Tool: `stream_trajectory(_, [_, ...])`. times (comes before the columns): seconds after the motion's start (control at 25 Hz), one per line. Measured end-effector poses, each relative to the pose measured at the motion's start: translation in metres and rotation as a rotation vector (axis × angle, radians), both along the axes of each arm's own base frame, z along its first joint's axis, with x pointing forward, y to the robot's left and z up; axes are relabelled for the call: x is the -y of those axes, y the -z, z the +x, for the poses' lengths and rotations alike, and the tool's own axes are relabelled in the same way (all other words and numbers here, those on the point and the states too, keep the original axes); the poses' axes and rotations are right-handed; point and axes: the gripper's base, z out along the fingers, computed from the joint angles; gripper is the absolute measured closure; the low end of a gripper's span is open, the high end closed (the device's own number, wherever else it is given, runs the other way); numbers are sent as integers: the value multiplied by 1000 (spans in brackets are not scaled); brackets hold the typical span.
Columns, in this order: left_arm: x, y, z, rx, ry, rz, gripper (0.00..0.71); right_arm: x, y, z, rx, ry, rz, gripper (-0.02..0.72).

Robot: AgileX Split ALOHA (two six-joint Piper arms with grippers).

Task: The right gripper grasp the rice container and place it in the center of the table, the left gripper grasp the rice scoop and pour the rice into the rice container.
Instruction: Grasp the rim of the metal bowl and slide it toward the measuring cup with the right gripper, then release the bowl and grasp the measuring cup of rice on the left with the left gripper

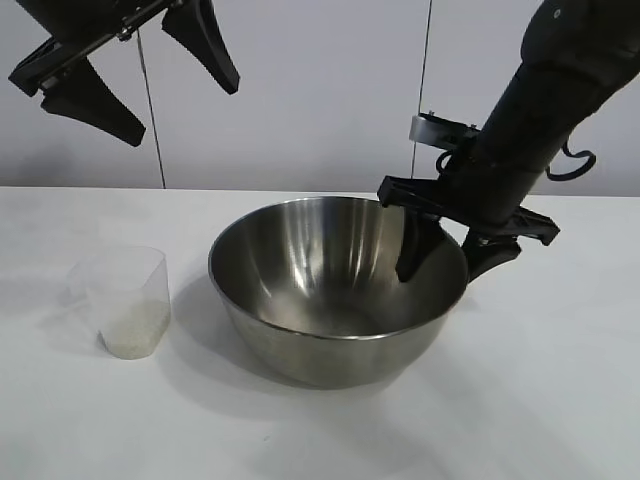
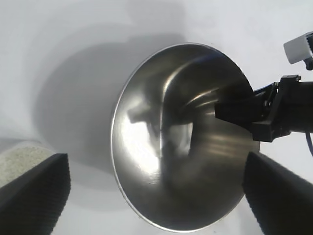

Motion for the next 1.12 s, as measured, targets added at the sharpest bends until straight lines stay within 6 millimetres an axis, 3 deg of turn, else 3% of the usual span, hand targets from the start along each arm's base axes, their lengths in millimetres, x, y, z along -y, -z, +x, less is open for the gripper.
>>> stream_trajectory(0.12, [0,0,0,0,1,0,21,0,-28,5,22,0,11,38])
stream_trajectory(0.44, [0,-1,3,26,-16,-7,21,39,-86,7,98,102,54,10])
stream_trajectory(0.88, [0,-2,3,99,77,32,42,49,-97,2,102,119,58,9])
stream_trajectory(1.0, [-4,-15,4,224,76,60,49,49,-97,1,98,118,58,9])
stream_trajectory(1.12, [-13,-41,-4,447,40,125,51,49,-97,1,90,117,58,9])
